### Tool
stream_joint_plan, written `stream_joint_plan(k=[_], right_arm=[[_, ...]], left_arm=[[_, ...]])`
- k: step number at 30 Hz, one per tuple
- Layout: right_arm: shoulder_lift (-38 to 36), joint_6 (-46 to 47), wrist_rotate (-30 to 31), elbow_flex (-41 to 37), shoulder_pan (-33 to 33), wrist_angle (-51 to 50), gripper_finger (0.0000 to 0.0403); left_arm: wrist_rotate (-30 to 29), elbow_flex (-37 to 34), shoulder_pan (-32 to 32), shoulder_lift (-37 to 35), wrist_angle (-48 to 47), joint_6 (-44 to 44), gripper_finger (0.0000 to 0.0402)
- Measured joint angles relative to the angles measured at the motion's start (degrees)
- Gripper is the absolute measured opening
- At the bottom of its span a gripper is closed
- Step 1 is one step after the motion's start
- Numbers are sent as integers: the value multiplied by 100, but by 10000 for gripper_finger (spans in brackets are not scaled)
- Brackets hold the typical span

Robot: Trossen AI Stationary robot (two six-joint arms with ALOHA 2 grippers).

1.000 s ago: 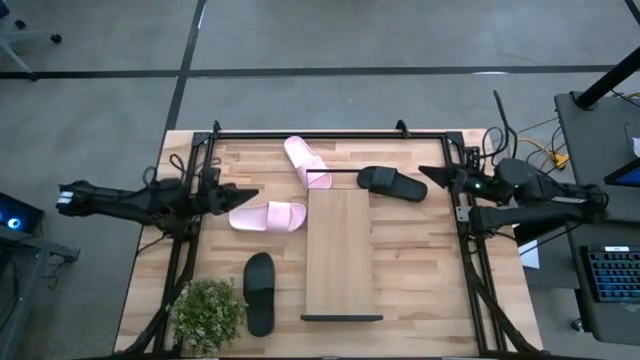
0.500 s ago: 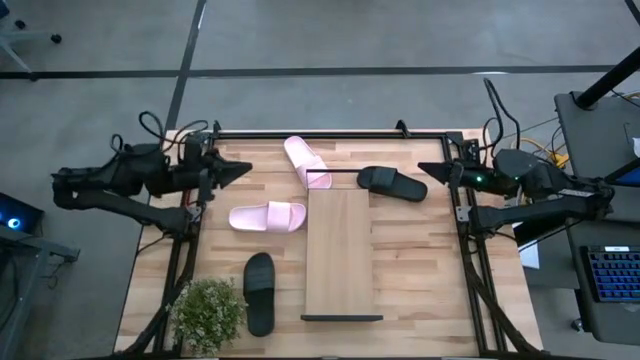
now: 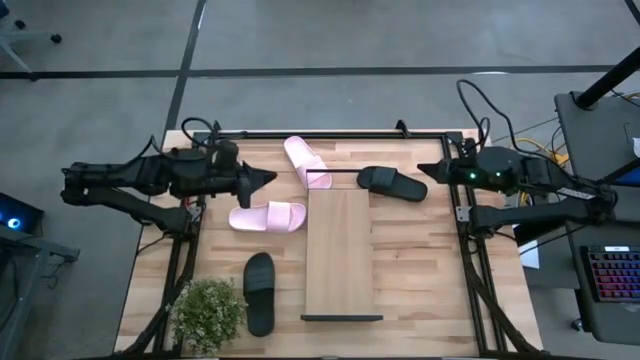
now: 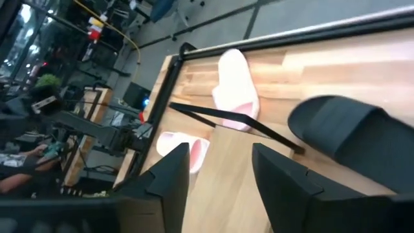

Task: Pick and place slides into the shelf
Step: Put the top black slide on the shelf

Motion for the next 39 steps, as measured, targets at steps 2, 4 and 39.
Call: stream_joint_plan(k=[2,4,39], right_arm=[[0,10,-180,-103,-151,12,174],[2,6,-388,-262,-314,22,182],[496,-93,-2319,-2627,-2246,2315,206]], left_arm=[[9,0,0,-30,29,3,0],[8,17,0,-73,213,5,0],[27,-15,0,-128,600,53,0]])
